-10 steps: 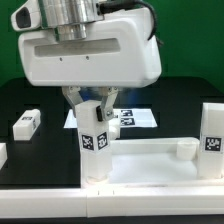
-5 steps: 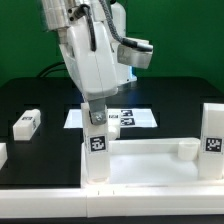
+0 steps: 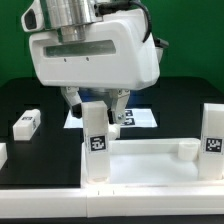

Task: Assemble desk

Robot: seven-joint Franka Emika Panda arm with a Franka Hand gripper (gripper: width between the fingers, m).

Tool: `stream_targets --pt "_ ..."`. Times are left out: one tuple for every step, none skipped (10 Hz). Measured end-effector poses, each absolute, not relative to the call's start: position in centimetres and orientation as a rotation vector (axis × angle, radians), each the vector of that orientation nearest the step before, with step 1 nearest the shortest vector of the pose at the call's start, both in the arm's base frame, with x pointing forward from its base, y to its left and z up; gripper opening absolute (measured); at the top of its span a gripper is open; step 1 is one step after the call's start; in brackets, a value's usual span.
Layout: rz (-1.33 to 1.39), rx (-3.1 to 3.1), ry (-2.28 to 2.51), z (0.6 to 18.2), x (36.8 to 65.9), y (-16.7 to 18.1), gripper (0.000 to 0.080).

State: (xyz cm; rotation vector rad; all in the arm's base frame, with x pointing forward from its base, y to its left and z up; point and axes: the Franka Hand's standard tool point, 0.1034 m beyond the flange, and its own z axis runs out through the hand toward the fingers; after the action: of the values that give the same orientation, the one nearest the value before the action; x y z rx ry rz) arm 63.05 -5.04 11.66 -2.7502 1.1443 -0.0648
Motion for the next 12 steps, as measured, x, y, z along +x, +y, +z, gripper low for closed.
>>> stream_targets --pt "-0.074 -2.794 1.038 11.65 63.04 -5.06 0.0643" --pt "-0.08 -2.821 0.974 11.65 63.03 -5.08 0.0643" --pt "-0.095 -2.951 0.664 11.67 62.99 -5.15 0.0649" --pt "-0.096 -3.03 0.37 11.91 63.18 -4.81 0.0649" --pt "-0.101 -3.055 0.183 11.86 63.17 -4.56 0.0649" --pt "-0.101 -3.049 0.221 11.86 63.18 -4.57 0.0649" --pt "-0.101 -3.049 0.222 11.86 63.18 -4.59 0.0569" --pt "-0.099 -3.043 0.261 11.86 63.18 -4.57 0.0569" --pt "-0.094 -3.027 0.385 11.86 63.19 -4.54 0.0386" --pt "-0.09 -3.011 0.497 11.87 63.17 -4.75 0.029" --pt "-0.086 -2.979 0.652 11.88 63.19 -4.86 0.029" --pt "-0.076 -2.911 0.893 11.84 63.19 -4.91 0.029"
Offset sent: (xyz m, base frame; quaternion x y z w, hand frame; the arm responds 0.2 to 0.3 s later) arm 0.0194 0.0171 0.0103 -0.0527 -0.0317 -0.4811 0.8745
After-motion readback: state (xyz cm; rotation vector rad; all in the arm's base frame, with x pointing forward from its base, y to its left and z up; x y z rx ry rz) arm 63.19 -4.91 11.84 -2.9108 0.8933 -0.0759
